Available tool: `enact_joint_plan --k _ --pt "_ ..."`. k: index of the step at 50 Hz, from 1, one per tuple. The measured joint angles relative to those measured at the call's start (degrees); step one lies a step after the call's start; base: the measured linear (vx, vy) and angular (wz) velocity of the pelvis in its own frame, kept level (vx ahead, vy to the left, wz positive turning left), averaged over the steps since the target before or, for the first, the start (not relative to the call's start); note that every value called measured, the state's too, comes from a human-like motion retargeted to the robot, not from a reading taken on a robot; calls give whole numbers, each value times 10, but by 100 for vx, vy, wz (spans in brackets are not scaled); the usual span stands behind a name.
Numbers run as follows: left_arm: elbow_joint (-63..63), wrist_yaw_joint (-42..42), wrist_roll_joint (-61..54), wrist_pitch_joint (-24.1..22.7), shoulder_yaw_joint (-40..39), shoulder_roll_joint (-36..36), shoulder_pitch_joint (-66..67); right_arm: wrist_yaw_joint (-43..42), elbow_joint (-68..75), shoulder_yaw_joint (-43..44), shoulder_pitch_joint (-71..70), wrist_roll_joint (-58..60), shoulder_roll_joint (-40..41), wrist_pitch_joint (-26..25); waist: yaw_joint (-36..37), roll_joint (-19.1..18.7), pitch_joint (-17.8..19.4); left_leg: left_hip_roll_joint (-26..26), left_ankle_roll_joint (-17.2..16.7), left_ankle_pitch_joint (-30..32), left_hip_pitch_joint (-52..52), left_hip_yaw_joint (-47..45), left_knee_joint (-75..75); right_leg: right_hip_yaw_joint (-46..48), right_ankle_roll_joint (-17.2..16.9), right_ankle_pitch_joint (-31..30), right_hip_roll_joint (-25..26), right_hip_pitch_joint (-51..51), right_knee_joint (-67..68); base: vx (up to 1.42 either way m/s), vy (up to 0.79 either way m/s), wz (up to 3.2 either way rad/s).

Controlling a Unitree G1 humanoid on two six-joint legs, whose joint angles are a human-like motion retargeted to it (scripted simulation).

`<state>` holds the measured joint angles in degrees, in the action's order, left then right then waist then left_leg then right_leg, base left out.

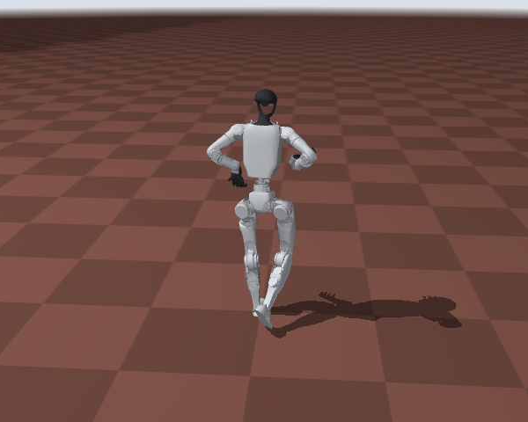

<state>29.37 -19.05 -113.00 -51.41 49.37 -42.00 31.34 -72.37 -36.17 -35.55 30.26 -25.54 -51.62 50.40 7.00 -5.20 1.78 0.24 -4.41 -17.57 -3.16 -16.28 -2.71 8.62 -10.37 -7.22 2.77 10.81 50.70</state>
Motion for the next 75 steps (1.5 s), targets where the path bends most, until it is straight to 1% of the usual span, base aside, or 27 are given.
enact_joint_plan --k 4,7,10,13,15,17,20,23,25,28,30,33,35,37,40,43,45,48,50,52,55,58,62,65,67,70,75 --pt "-1 -11 0 6 -6 1 -2 1 -7 24 7 -6 -5 -7 -25 -7 15 3 -2 -23 22 38 25 12 54 69 -48 94 65 53 2 88" --pt "-5 -1 0 9 -11 4 0 2 -12 38 18 7 -8 -10 -41 -7 23 -1 3 -37 35 67 42 11 61 93 -68 146 20 51 -3 91" --pt "-6 7 0 4 -15 10 5 0 -16 48 32 16 -10 -10 -55 -1 30 -11 7 -52 50 95 55 9 42 78 -76 166 -117 53 -8 97" --pt "-5 6 0 -3 -14 14 7 -3 -18 55 41 16 -14 -17 -75 18 43 -35 4 -67 77 125 64 28 19 31 -101 138 -341 59 -14 117" --pt "-5 -2 0 -6 -13 12 4 -5 -20 57 40 14 -18 -29 -91 32 59 -47 1 -78 110 147 65 50 -9 7 -116 105 -482 67 -20 119" --pt "-6 -4 0 -13 -14 9 0 -6 -23 52 32 17 -20 -37 -98 40 71 -44 -1 -82 145 161 59 61 -43 8 -111 88 -556 69 -30 74" --pt "-7 -4 0 -19 -15 6 -2 -8 -24 40 21 21 -20 -40 -96 39 71 -18 -8 -79 180 170 55 39 -46 21 -78 93 -557 70 -35 30" --pt "-9 -6 0 -14 -14 5 -5 -6 -23 34 12 21 -22 -45 -92 43 59 -26 6 -48 201 186 72 17 -46 -11 -83 62 -557 76 -18 27" --pt "-11 -9 0 -12 -13 6 -5 -6 -24 29 9 20 -23 -44 -86 51 52 -38 19 -5 205 190 106 13 -46 -7 -98 30 -557 79 -17 18" --pt "-17 -8 0 -2 -10 6 0 -11 -28 17 7 17 -22 -38 -76 76 45 -66 45 80 163 168 237 13 -44 37 -130 -25 -557 77 -22 15" --pt "-18 -7 0 5 -12 5 5 -16 -31 10 6 12 -22 -32 -72 92 34 -75 65 113 85 137 379 16 -38 64 -149 -46 -554 69 -24 31" --pt "-15 -8 0 15 -22 2 13 -17 -32 5 2 2 -24 -34 -62 104 14 -62 100 102 -45 82 552 23 -33 87 -159 -56 -545 62 -21 27" --pt "-11 -7 0 17 -31 3 21 -15 -29 2 0 -4 -24 -34 -48 113 10 -58 119 71 -108 52 605 23 -36 99 -164 -63 -539 59 -18 -5" --pt "-7 -2 0 16 -40 5 31 -13 -25 -2 1 -4 -22 -34 -30 123 10 -65 125 46 -152 35 599 17 -38 111 -167 -71 -531 57 -15 -28" --pt "-6 4 0 21 -54 6 40 -5 -17 -2 -2 2 -18 -41 0 130 14 -75 116 37 -196 23 510 3 -33 130 -163 -79 -516 56 -11 -46" --pt "-7 -6 0 14 -70 14 45 -7 -10 6 -4 15 -12 -51 33 121 24 -61 94 64 -195 8 320 -17 -22 149 -140 -94 -503 59 -7 -72" --pt "-8 -7 0 10 -78 16 45 -8 -8 11 -6 26 -10 -55 54 103 35 -37 70 90 -178 -10 177 -28 -17 163 -113 -117 -500 64 -2 -89" --pt "-7 7 0 4 -84 17 45 -10 -10 10 -8 29 -10 -40 71 78 53 -4 14 107 -160 -48 23 -38 -20 182 -78 -170 -507 69 4 -70" --pt "-6 20 0 2 -86 17 48 -10 -10 6 -8 22 -10 -24 74 72 57 5 -22 99 -163 -67 -23 -43 -24 192 -70 -200 -509 70 7 -41" --pt "-6 28 0 2 -88 19 50 -8 -6 3 -12 14 -11 -11 73 75 55 6 -35 88 -172 -67 -23 -47 -23 195 -69 -220 -506 71 9 -23" --pt "-6 33 0 1 -97 27 57 -2 4 1 -19 1 -8 1 69 78 43 1 -30 114 -160 -44 -23 -55 -9 183 -64 -239 -487 76 11 -9" --pt "0 40 0 -5 -105 39 70 7 12 3 -11 -5 -1 13 62 77 30 2 -13 137 -122 -25 -23 -57 4 125 -55 -249 -433 82 15 0" --pt "6 56 0 -5 -99 47 84 24 18 13 14 8 4 13 53 65 12 20 5 100 -58 -11 -21 -36 10 -5 -47 -198 -261 82 19 3" --pt "5 48 0 -4 -86 42 80 23 17 25 27 19 3 -1 38 55 1 33 5 62 -29 3 -6 -12 10 -53 -51 -109 -93 71 18 19" --pt "3 37 0 0 -76 35 72 20 11 33 31 13 -1 -6 22 49 -2 37 -1 45 -18 12 5 0 17 -38 -55 -48 -15 63 15 34" --pt "-2 23 0 6 -60 23 57 21 1 46 33 -3 -8 -7 -5 41 0 38 -7 24 -5 26 21 19 33 24 -63 30 32 58 12 43" --pt "-6 16 0 15 -42 17 47 24 -7 64 41 -10 -16 -9 -49 40 13 23 -3 -8 21 45 38 74 54 100 -86 99 -86 54 6 51"
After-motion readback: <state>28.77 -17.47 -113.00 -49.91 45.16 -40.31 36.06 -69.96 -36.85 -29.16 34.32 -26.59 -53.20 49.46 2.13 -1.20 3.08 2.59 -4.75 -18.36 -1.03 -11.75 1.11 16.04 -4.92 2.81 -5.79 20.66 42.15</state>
